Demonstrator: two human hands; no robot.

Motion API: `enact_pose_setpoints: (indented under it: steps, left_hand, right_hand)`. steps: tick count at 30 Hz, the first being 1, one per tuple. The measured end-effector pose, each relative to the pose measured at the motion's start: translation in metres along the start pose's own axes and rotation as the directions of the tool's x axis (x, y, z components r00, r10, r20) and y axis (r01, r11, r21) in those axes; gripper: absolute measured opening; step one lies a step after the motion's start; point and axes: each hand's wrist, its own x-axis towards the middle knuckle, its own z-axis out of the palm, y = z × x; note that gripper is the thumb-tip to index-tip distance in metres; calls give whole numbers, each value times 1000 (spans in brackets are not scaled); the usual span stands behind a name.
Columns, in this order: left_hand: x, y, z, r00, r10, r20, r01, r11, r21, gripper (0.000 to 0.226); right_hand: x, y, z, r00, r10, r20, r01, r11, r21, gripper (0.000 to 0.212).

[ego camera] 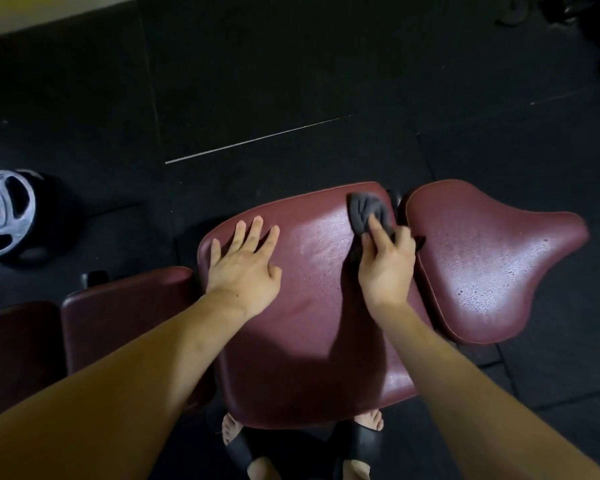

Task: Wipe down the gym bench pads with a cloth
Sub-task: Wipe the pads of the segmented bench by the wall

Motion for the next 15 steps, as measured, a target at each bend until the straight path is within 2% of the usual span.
enact_pose_setpoints:
  steps: [4, 10, 15]
  left_hand:
    - [0, 0, 2, 1000, -12, 22, 12, 1000, 8, 71]
    - [2, -4, 2, 999, -4, 37, 1, 998, 61, 72]
    - [0, -2, 5, 1000, -6, 18, 5, 999, 54, 73]
  right_hand:
    - [-20, 19, -15, 989, -128, 75, 128, 992, 5, 31]
    - [61, -5, 14, 999, -51, -4, 51, 999, 9, 36]
    - [19, 27, -10, 988, -150, 39, 152, 986, -71, 38]
